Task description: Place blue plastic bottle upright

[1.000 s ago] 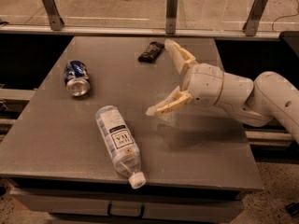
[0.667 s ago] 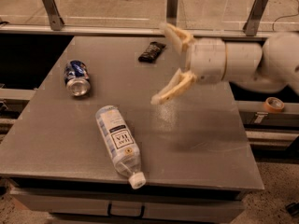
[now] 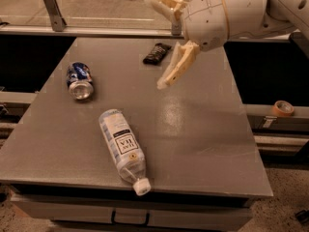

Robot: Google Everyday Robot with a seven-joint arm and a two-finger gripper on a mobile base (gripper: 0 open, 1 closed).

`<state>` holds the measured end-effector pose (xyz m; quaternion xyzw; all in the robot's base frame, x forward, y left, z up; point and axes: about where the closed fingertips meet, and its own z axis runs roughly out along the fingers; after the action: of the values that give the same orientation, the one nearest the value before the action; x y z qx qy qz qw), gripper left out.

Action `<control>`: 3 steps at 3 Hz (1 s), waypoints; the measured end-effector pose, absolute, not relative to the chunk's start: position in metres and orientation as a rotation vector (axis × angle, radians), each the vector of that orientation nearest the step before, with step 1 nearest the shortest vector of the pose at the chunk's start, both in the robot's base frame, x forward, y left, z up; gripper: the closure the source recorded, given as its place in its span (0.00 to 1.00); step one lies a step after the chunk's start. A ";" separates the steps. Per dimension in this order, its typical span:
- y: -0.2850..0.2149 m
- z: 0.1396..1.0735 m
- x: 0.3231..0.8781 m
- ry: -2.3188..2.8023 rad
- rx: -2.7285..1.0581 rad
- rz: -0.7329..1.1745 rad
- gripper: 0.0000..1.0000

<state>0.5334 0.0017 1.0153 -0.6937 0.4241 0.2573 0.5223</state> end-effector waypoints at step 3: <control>0.051 1.039 0.492 0.465 -2.243 0.396 0.00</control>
Offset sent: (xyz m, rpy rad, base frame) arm -0.0587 0.0482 0.0197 -0.4349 -0.4197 0.6519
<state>0.4923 0.0508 1.0394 -0.8856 0.1834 0.1561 0.3972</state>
